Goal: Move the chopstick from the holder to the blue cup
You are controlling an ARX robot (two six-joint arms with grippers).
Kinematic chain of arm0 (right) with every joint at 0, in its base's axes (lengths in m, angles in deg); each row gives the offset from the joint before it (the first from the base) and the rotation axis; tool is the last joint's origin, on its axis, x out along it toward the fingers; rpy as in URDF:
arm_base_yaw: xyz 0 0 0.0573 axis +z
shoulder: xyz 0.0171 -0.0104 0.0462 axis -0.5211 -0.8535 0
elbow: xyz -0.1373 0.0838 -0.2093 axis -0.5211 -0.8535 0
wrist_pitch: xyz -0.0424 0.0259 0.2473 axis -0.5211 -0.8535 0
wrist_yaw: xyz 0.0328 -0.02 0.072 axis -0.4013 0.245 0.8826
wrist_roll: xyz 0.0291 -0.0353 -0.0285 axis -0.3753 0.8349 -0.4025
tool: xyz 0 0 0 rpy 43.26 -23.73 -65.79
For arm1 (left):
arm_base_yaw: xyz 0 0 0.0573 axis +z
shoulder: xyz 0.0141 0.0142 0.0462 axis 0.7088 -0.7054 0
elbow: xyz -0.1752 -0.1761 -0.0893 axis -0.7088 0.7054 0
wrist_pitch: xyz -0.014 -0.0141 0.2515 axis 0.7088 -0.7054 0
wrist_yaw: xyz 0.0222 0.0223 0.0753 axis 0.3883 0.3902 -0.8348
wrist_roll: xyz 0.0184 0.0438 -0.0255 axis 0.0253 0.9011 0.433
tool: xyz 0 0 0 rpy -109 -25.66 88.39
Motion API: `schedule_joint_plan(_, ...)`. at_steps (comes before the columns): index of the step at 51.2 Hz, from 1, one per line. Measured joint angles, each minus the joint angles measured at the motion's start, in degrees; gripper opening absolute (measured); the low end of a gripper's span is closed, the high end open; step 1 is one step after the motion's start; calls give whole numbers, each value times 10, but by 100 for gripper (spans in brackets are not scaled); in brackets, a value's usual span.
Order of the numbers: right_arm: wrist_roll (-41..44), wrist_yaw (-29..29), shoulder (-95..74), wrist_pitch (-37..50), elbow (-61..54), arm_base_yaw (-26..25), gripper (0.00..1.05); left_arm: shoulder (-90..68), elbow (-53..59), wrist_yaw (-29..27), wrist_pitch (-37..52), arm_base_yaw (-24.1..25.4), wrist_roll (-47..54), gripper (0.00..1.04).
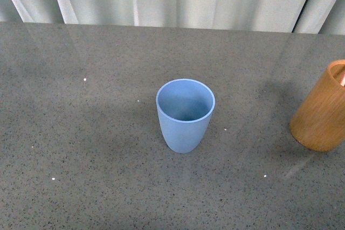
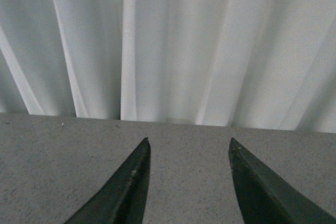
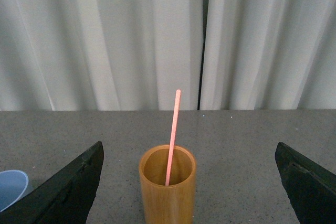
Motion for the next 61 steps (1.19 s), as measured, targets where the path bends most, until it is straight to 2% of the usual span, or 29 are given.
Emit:
schedule_joint_plan(15,0,0,0,0,0,0,95,85,87,48,-5,43,8,3)
schedule_joint_plan(34,0,0,0,0,0,0,95,218,159,90,-66,88,11,4)
schedule_joint_plan(38,0,0,0,0,0,0,95,245,168,130,-83,118,11,4)
schedule_joint_plan(41,0,0,0,0,0,0,95,271,176,134,-102,134,11,4)
schedule_joint_plan(48,0,0,0,0,0,0,95,288,198,136,-89,138,11,4)
schedule_joint_plan(61,0,0,0,0,0,0,95,376,202,138,-169,138,11,4)
